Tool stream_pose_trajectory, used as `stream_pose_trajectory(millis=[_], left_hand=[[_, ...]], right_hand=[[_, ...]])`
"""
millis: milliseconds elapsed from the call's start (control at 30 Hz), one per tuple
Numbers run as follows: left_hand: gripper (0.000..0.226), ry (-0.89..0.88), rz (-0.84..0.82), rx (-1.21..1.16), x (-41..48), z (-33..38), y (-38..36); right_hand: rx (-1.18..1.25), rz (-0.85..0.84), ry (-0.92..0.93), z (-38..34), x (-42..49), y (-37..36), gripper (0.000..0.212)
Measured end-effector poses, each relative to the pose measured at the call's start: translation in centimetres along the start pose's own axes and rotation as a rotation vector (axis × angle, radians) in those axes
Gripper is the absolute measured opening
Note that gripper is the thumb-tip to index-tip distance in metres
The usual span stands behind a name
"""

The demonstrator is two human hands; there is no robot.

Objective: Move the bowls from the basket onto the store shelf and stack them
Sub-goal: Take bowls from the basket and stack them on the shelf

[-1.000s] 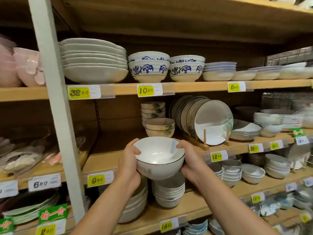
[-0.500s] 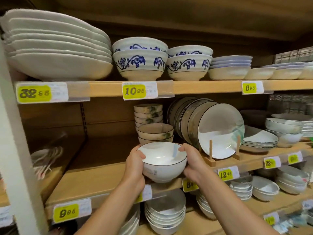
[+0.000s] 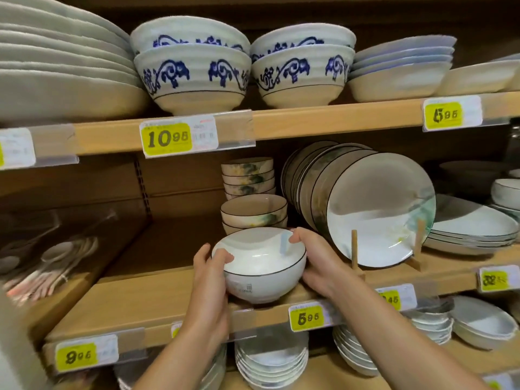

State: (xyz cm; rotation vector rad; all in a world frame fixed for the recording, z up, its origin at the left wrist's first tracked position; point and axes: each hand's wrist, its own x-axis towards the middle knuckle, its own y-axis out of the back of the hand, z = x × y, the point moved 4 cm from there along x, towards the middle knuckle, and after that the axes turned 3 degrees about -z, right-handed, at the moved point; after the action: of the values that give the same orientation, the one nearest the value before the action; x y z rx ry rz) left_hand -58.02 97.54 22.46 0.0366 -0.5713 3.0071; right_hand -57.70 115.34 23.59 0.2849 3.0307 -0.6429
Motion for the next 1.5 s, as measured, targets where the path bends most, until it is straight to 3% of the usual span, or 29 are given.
stream_pose_trajectory(millis=[133, 267, 367, 533, 733, 933, 1100, 1233, 1433, 1500], left_hand=[[0.046, -0.083, 0.058, -0.019, -1.7, -1.3, -0.9], [0.043, -0.027, 0.12, -0.075, -0.9, -0.6, -1.0], [0.037, 0.005, 0.12, -0.073, -0.2, 0.0, -0.7], [0.031, -0.004, 0.085, -0.013, 0.7, 0.2, -0.3], [0.034, 0.0, 0.04, -0.032, 0.7, 0.2, -0.5], [0.041, -0.13, 0.145, -0.044, -1.7, -1.6, -1.3], [0.059, 0.028, 0.14, -0.077, -0.6, -0.5, -1.2], [0.047, 0.087, 0.077, -0.043, 0.3, 0.5, -0.7], [0.052, -0.111, 0.108, -0.012, -2.1, -1.9, -0.7], [0.051, -0.093, 0.092, -0.011, -1.9, -1.9, -1.1]], right_hand=[[0.015, -0.03, 0.002, 0.6, 0.7, 0.2, 0.027], [-0.058, -0.048, -0.001, 1.1, 0.9, 0.3, 0.036], [-0.061, -0.083, 0.007, 0.9, 1.1, 0.2, 0.026], [0.032, -0.14, -0.06, 0.7, 1.3, 0.2, 0.043], [0.054, -0.177, -0.077, 0.9, 1.4, 0.2, 0.042], [-0.011, -0.132, -0.023, 1.0, 1.3, 0.0, 0.035], [-0.108, -0.103, 0.037, 1.0, 0.9, 0.3, 0.025], [-0.004, -0.098, -0.074, 0.5, 1.1, 0.2, 0.04], [0.023, -0.065, -0.063, 0.7, 0.8, 0.0, 0.044], [-0.002, -0.076, -0.046, 0.8, 0.5, 0.0, 0.043]])
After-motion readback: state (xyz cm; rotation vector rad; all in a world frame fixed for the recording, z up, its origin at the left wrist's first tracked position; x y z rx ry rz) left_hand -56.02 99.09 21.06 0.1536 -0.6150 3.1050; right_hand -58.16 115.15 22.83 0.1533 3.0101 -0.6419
